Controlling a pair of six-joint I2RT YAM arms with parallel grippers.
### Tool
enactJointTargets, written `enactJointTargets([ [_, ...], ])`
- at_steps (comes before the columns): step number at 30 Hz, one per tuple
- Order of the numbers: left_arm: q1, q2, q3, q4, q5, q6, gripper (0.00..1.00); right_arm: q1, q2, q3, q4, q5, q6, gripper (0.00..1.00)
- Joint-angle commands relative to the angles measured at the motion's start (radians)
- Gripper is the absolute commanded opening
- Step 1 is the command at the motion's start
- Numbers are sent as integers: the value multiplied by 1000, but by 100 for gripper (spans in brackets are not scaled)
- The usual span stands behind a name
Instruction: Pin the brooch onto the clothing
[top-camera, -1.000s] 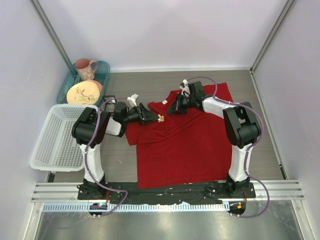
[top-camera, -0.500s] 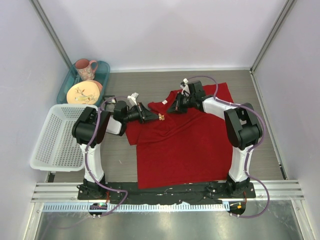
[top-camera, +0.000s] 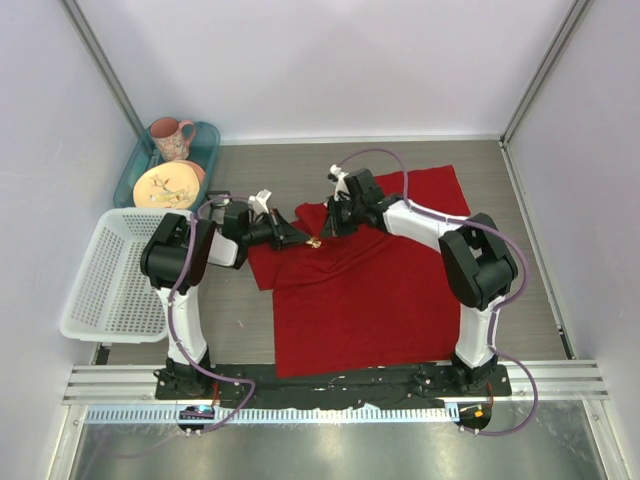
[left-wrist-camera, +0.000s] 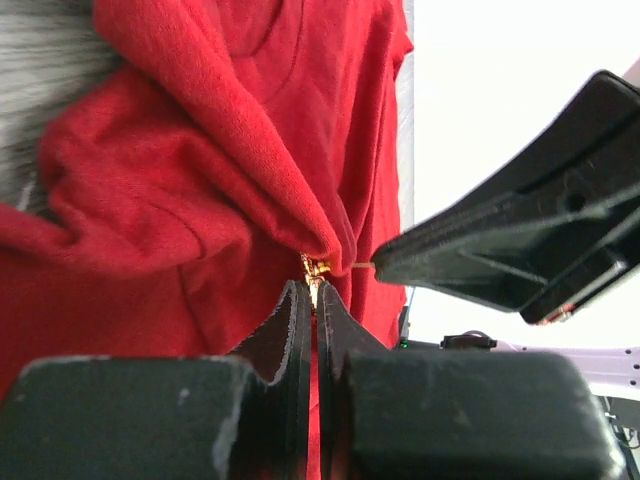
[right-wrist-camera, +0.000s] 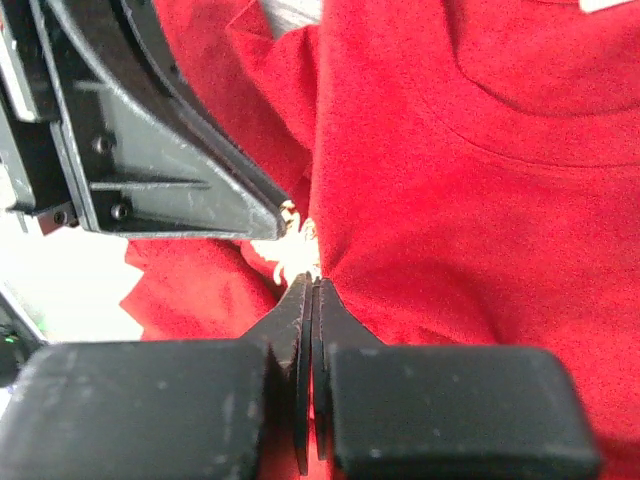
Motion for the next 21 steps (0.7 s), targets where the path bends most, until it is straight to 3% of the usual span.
enactJointTargets([
  [1,10,-26,21,-26,22,67,0,76,-30,91,-47,76,-135,1],
  [12,12,-12,21,-19,40,80,0,103,77,175,-69,95,-130,1],
  [21,10,-32,2,-90,43,124,13,117,95,186,-73,107,-144,1],
])
